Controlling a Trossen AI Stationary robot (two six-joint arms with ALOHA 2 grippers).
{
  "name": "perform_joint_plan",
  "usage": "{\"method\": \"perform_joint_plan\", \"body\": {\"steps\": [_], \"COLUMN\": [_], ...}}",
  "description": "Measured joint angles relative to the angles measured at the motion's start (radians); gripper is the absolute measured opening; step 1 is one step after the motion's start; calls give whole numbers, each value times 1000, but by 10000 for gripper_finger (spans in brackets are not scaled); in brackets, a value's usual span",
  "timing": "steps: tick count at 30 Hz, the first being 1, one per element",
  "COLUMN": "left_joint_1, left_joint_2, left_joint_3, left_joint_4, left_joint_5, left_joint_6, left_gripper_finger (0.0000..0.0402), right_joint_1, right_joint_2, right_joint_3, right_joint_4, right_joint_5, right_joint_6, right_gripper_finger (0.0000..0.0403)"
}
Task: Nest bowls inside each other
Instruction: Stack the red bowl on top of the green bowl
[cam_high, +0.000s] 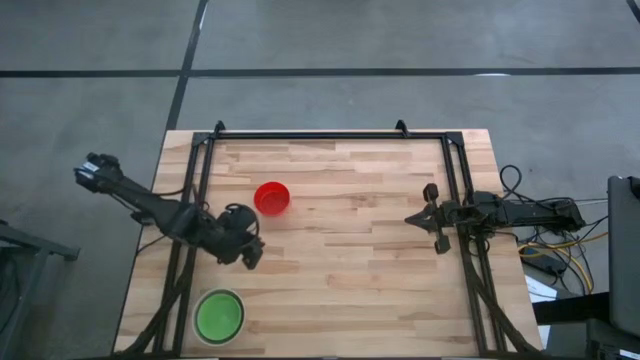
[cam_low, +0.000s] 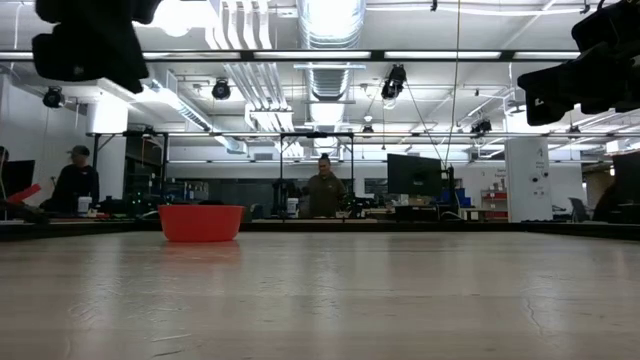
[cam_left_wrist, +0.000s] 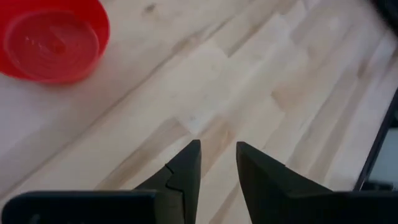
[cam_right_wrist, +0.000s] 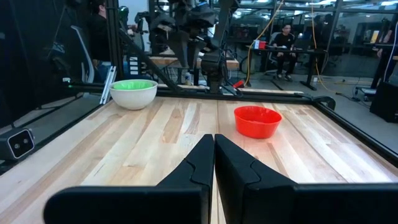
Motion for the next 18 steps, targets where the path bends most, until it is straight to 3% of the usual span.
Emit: {"method": "perform_joint_plan", "body": {"steps": [18], "left_joint_1": [230], "left_joint_2": [0], "left_joint_3": [-2], "left_joint_4": [36], "left_joint_5": [-20], "left_joint_6": [25], "left_gripper_finger": [106], "right_joint_1": [0], "right_joint_2": [0], "right_joint_3": [0], "right_joint_4": [0], "right_joint_5": [0], "right_joint_6": [0], "right_gripper_finger": [9]}}
